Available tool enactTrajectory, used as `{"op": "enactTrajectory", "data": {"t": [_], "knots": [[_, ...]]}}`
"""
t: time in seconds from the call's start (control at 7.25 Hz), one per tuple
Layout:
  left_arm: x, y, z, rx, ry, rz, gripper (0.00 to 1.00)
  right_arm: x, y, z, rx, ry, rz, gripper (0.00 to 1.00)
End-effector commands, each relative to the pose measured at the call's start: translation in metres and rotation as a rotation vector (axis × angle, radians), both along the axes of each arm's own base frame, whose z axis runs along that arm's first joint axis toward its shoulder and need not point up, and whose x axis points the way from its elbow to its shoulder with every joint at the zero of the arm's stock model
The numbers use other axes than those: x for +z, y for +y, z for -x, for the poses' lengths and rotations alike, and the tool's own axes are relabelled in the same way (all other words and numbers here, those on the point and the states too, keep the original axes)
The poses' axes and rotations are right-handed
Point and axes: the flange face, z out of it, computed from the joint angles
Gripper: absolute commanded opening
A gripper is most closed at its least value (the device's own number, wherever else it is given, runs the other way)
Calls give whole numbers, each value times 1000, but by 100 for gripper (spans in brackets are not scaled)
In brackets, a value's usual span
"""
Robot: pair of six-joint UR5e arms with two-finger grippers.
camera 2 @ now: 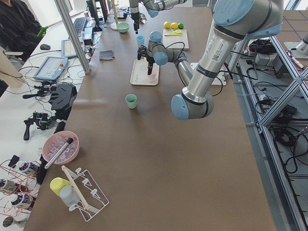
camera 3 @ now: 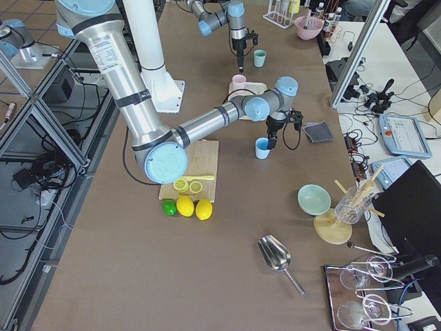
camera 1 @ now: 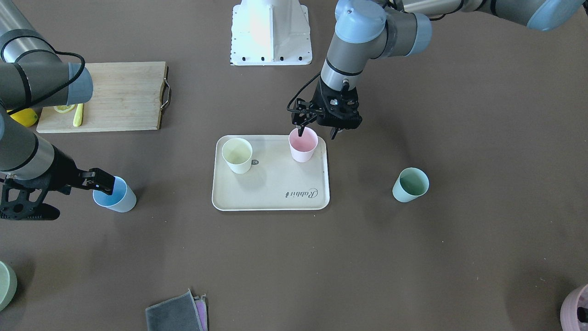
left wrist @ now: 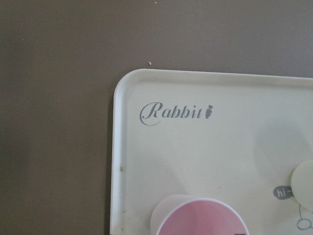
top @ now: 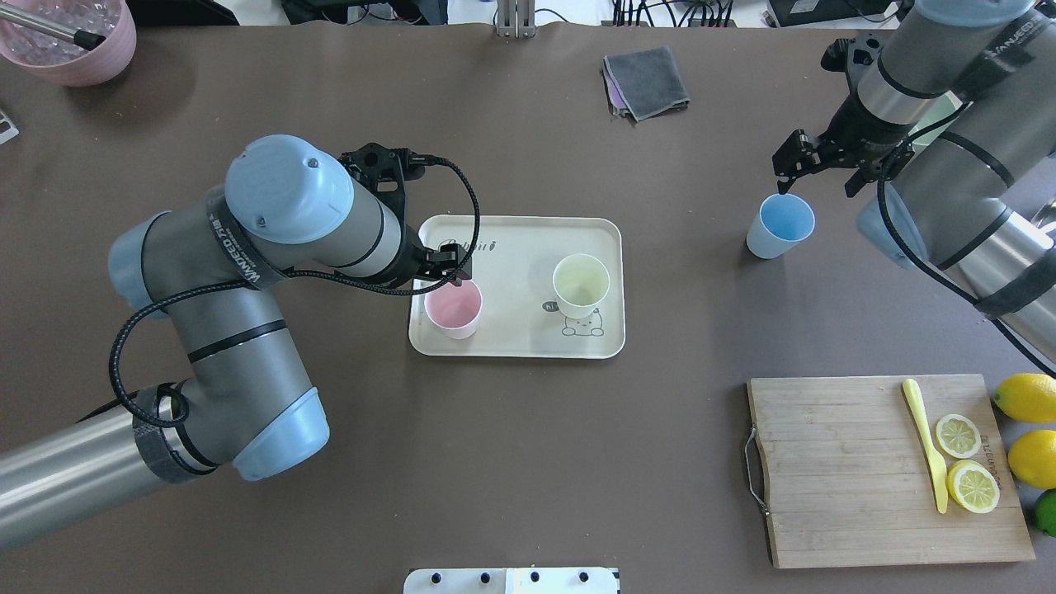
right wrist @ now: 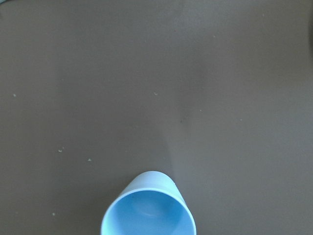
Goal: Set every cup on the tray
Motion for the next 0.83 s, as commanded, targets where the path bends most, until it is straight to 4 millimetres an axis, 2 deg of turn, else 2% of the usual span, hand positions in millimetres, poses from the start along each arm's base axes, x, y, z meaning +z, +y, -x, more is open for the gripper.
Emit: {"op": "enactTrajectory", "data": {"t": [0.0,0.14,0.28,0.41,0.55,0.69], "knots": [[-4,1,6,0,-2,4,87,42,21,-1,-9,-23,-47,100],[-3,1,6,0,-3,5,87,51,22,10,-14,0,-43,99],[-3,1,6,0,-3,5,87,53,25,17,-24,7,-43,84],[-1,1,6,0,-6,6,87,56,29,22,-34,12,-43,19],[0,0,8,-3,-6,6,86,48,28,28,-36,11,-57,0],[-1,0,11,-6,-2,4,86,34,25,32,-39,-6,-72,0]]}}
